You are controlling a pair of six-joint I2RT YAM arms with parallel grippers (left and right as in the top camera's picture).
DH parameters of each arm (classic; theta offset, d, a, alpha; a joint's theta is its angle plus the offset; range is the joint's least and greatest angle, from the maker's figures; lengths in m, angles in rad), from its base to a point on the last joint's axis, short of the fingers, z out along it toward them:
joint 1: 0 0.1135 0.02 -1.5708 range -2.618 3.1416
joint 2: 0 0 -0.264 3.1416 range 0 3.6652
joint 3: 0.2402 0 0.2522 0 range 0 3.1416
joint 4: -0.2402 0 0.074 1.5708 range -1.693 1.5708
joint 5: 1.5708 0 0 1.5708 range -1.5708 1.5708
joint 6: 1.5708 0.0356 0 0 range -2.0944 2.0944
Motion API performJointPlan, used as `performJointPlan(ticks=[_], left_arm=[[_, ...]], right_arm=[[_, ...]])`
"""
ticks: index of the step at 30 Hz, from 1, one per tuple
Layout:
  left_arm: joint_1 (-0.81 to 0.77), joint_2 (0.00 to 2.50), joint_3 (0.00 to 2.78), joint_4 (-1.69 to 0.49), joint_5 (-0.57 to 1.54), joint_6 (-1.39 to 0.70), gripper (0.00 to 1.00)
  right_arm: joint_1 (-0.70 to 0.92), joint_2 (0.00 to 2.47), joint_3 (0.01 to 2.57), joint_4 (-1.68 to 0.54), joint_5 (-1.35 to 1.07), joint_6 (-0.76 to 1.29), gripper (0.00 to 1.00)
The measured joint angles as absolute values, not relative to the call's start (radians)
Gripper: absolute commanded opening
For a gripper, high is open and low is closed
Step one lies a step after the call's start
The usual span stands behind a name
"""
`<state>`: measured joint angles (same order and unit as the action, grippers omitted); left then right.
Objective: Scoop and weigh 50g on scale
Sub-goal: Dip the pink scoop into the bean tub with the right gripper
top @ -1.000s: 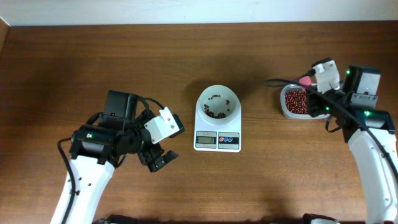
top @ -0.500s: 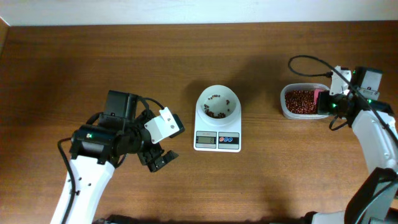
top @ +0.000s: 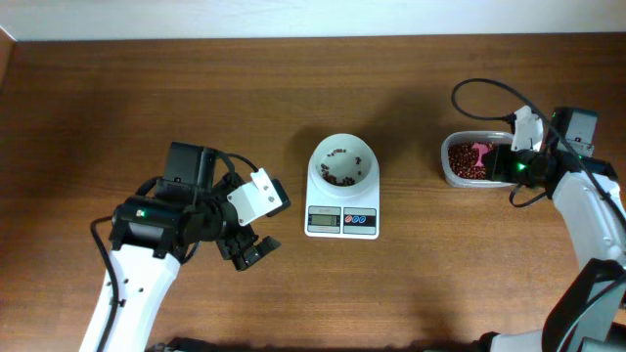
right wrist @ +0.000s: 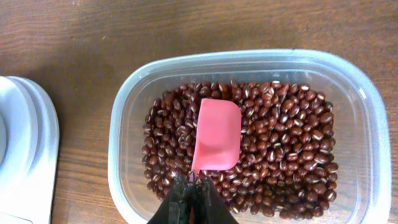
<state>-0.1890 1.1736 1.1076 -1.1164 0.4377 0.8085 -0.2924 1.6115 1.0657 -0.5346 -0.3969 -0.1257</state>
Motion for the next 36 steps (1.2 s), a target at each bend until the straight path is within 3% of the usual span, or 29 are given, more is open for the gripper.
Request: performJointPlan(ticks=[22,36], left_arm=[[-0.189,1.174,1.108,-1.116,0.438,0.808,0.99],[-0.189,1.174,1.108,-1.116,0.438,0.808,0.99]], right_arm=[[-0.307,1.711,1.058,-0.552,-0.681,-0.085,0.04],[-0.548,1.714,1.050,-0.568,-0.963,-0.044,0.04]])
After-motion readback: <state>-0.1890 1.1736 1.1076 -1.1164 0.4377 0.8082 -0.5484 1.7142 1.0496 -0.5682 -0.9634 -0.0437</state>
